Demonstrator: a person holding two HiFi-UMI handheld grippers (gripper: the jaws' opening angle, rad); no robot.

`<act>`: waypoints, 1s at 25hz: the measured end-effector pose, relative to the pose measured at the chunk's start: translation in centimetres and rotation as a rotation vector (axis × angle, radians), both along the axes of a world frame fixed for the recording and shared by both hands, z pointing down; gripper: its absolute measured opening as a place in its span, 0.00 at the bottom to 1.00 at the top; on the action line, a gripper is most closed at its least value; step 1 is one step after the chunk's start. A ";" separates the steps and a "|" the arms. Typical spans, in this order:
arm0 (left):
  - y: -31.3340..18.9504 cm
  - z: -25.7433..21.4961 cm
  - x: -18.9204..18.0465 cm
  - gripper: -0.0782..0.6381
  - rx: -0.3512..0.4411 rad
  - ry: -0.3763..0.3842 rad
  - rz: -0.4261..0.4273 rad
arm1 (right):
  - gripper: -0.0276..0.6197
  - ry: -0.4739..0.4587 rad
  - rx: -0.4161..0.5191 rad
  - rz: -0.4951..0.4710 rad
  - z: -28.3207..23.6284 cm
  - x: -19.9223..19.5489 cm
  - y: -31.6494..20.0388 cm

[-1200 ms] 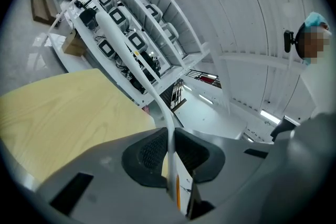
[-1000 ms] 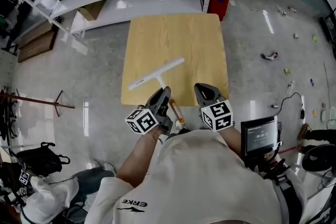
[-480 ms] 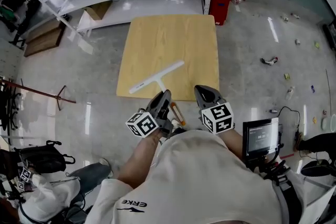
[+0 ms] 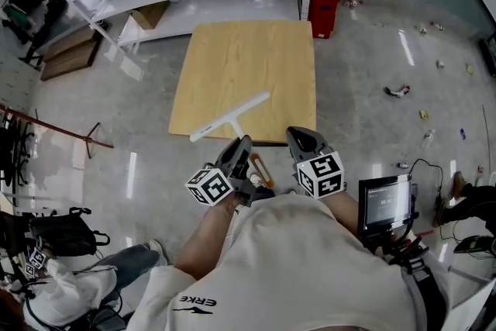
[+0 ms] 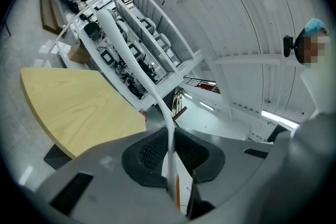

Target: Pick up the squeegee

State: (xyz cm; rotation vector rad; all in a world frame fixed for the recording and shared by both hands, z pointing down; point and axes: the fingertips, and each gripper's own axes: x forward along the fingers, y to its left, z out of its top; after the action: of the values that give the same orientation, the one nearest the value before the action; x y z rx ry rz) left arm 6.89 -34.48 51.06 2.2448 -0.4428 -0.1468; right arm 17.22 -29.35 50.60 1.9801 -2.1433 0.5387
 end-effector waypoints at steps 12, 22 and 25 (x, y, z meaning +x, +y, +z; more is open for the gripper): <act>0.5 0.4 0.4 0.17 -0.001 0.005 0.010 | 0.05 -0.014 -0.007 0.000 0.6 0.1 0.4; 0.3 0.6 0.8 0.17 -0.007 -0.009 0.023 | 0.05 -0.024 -0.008 0.010 1.0 0.3 0.5; 0.4 0.6 1.5 0.17 -0.007 -0.012 0.026 | 0.05 -0.027 -0.006 0.015 1.1 1.0 0.6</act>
State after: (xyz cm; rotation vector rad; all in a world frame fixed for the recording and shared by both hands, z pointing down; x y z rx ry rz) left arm 8.42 -34.07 51.66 2.2447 -0.4195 -0.1178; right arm 18.20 -28.73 51.67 1.9984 -2.1422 0.5767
